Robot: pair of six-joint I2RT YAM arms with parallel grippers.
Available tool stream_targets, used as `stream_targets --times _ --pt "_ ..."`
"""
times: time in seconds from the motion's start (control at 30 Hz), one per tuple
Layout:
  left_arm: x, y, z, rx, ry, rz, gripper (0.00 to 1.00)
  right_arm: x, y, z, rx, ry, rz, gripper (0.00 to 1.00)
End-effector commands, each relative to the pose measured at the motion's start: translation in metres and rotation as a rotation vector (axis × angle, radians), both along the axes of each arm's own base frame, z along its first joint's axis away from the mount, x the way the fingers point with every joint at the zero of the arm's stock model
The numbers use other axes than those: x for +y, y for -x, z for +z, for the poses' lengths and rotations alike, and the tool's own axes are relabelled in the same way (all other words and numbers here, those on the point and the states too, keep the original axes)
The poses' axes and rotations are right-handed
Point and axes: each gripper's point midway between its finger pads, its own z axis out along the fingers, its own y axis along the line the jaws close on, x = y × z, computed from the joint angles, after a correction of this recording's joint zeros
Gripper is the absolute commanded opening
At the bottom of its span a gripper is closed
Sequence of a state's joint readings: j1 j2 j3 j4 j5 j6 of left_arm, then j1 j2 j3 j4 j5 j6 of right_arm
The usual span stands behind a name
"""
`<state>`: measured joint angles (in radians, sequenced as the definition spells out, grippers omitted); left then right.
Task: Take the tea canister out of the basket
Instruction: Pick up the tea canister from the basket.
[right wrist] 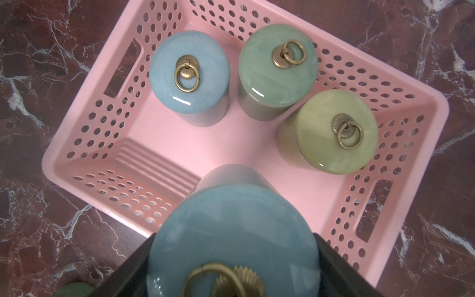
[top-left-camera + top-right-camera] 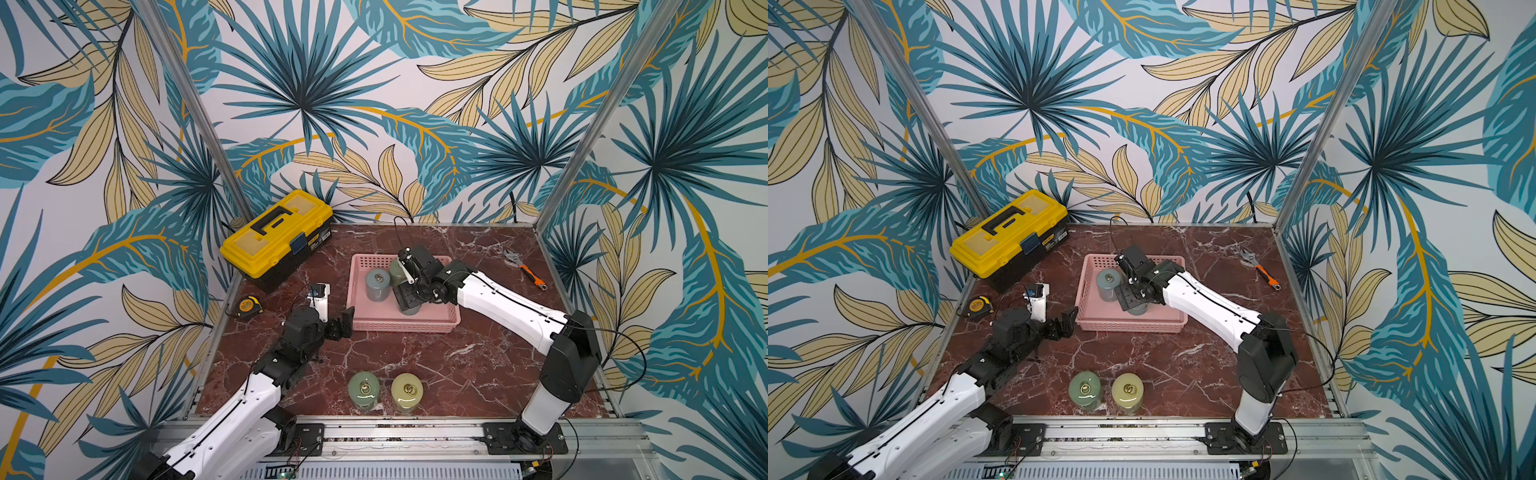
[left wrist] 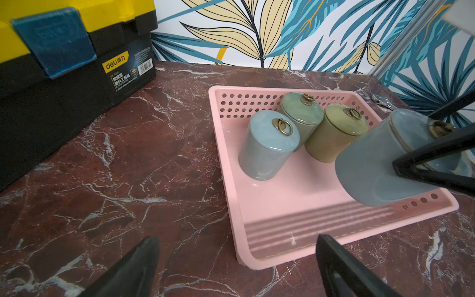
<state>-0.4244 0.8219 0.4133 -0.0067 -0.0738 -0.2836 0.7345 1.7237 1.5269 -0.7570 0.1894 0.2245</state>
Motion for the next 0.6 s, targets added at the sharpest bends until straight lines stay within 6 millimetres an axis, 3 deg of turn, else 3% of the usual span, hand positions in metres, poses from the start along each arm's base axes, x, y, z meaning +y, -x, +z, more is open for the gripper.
stream_targets --times 0.0,0.57 --pt "0.0 0.003 -0.005 -0.011 0.0 -0.009 1.0 -0.006 0.005 0.032 -0.064 -0.054 -0.014 0.58" --pt "0.006 0.006 0.0 -0.04 -0.01 0.001 1.0 -0.04 0.066 0.02 -0.028 -0.055 -0.053 0.58"
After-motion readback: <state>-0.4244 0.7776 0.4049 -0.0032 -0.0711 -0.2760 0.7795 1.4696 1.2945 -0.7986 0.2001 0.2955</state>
